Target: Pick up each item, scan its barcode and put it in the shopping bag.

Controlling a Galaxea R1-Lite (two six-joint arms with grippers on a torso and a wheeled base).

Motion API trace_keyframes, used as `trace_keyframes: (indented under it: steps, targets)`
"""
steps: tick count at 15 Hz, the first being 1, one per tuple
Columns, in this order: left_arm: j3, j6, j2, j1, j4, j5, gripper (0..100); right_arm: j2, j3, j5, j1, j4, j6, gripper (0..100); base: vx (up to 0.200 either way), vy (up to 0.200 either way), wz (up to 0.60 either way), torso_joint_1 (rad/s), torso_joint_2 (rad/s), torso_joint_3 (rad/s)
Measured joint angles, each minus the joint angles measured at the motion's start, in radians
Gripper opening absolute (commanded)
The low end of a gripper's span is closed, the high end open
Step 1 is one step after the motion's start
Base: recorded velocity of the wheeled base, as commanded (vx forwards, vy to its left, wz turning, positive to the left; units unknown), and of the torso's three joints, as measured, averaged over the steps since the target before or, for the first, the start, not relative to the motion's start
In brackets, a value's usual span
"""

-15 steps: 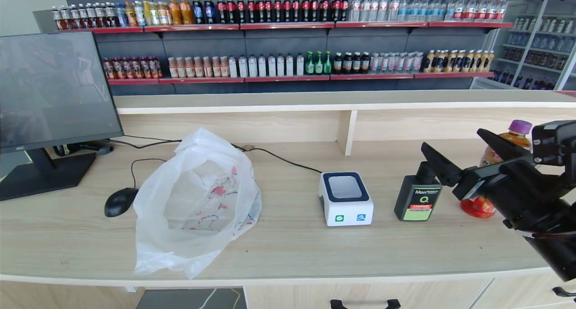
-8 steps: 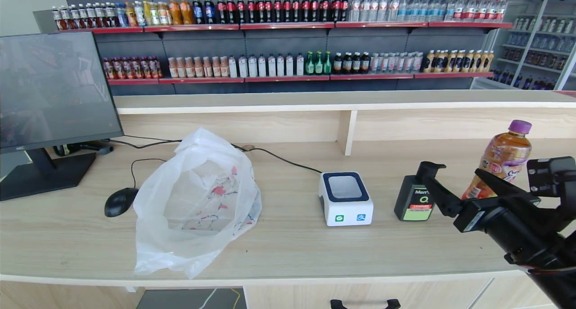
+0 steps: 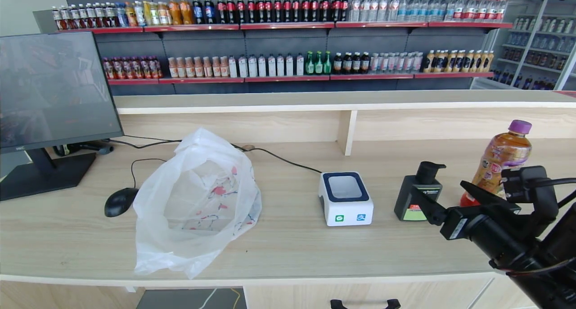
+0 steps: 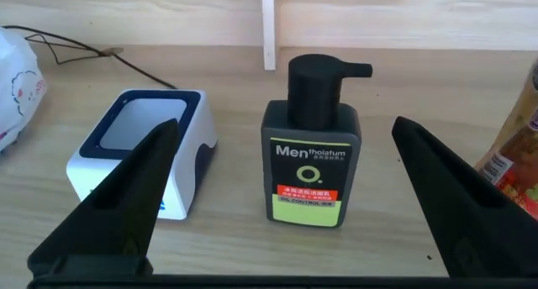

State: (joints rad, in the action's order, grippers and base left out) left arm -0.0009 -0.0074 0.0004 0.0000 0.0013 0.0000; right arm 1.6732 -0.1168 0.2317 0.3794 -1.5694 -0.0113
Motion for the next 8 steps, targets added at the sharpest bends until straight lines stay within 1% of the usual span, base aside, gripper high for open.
trace_keyframes:
  steps: [8]
  targets:
    - [0.0, 0.0, 0.0, 0.0, 0.0, 0.0, 0, 0.11, -0.062, -0.002, 0.009, 0.0, -0.018, 100, 0.0, 0.0, 0.0, 0.0, 0.0, 0.0]
